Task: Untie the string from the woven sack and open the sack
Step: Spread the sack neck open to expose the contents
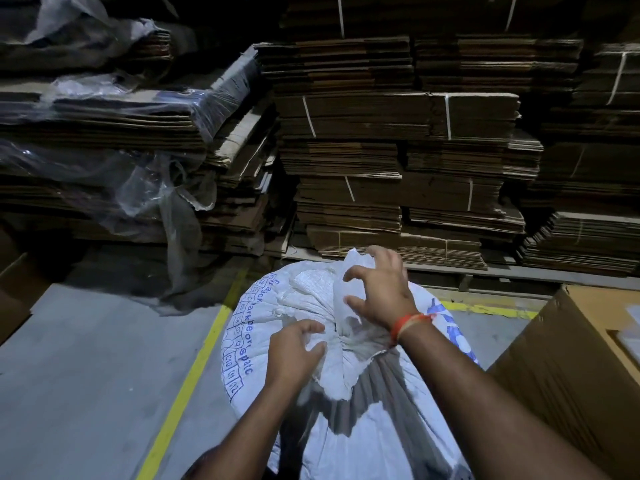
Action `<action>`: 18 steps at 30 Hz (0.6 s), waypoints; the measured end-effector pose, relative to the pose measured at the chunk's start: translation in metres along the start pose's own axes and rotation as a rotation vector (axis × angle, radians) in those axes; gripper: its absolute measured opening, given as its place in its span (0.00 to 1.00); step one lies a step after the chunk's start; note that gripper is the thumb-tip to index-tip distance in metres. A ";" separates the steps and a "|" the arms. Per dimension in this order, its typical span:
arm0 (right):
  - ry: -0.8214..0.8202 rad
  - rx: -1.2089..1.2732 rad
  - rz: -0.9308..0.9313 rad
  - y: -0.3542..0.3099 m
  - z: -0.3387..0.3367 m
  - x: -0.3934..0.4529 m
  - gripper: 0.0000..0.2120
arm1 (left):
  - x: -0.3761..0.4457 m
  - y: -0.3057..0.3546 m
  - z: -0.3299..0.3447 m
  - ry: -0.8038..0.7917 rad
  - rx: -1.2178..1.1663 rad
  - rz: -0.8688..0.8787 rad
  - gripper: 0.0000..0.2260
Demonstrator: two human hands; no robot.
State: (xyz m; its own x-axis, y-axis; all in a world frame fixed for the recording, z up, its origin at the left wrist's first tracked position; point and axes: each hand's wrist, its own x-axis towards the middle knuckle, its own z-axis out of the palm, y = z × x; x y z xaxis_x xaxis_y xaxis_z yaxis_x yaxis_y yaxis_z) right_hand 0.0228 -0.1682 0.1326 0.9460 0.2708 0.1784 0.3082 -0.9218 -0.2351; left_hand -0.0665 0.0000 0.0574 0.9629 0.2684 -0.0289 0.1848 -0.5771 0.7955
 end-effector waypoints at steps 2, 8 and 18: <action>-0.239 -0.136 0.030 0.005 0.011 0.020 0.21 | 0.000 -0.004 0.000 -0.002 -0.011 0.005 0.14; -0.472 0.036 0.051 0.034 0.049 0.012 0.26 | 0.001 -0.021 -0.007 -0.073 -0.021 -0.017 0.27; -0.187 0.106 0.139 0.087 0.002 -0.070 0.12 | -0.025 -0.031 -0.044 0.112 0.010 0.045 0.28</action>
State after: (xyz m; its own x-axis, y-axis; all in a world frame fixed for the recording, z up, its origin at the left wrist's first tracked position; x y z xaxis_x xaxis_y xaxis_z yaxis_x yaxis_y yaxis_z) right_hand -0.0165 -0.2668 0.0976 0.9790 0.1996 -0.0405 0.1737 -0.9223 -0.3452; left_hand -0.1051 0.0449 0.0599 0.9423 0.3265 0.0745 0.1448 -0.5978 0.7885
